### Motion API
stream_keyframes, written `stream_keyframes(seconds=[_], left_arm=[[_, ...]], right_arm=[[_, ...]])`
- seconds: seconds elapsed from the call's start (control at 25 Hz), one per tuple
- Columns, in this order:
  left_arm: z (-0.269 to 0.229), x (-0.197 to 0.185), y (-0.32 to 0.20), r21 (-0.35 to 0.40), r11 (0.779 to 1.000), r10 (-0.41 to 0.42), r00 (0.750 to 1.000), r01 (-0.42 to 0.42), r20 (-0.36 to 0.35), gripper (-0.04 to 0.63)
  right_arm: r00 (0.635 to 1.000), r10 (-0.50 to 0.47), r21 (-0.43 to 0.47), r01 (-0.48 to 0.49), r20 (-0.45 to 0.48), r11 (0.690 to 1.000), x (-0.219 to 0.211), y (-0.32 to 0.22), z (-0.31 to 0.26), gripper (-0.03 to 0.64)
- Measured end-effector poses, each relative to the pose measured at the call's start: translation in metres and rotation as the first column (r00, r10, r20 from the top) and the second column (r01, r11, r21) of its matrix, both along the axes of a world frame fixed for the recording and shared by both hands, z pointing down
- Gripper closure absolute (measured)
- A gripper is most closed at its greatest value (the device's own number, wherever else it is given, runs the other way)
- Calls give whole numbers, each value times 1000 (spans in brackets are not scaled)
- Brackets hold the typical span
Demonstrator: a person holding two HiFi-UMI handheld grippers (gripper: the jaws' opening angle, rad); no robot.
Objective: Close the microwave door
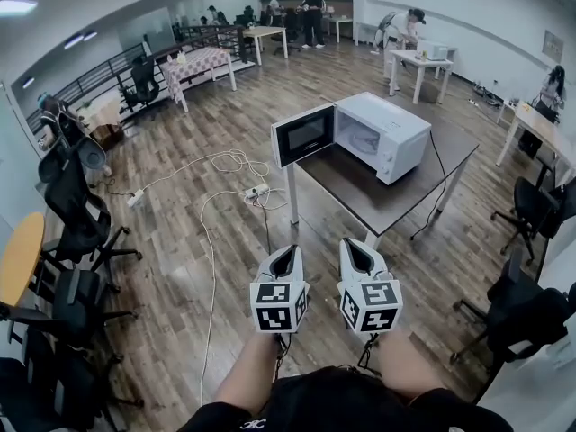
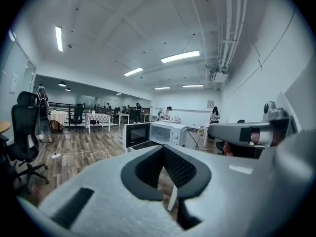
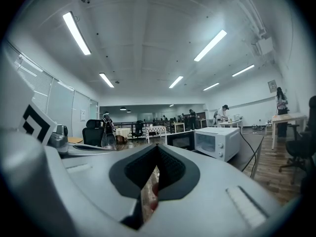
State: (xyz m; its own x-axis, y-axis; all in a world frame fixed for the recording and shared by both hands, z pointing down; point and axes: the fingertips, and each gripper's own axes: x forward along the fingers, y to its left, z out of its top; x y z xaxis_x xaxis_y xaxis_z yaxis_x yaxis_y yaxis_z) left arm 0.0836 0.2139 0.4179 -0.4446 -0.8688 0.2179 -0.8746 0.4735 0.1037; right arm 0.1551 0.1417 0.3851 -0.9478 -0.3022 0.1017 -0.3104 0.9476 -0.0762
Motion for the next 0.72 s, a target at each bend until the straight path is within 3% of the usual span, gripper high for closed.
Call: stream_keyframes(seconds=[0.72], left_arm=[[22,-76,70,9,999,-38,999,39,-34,584]], right_arm=[[1000,-18,3,18,-1,1000,-76,58,4,609]])
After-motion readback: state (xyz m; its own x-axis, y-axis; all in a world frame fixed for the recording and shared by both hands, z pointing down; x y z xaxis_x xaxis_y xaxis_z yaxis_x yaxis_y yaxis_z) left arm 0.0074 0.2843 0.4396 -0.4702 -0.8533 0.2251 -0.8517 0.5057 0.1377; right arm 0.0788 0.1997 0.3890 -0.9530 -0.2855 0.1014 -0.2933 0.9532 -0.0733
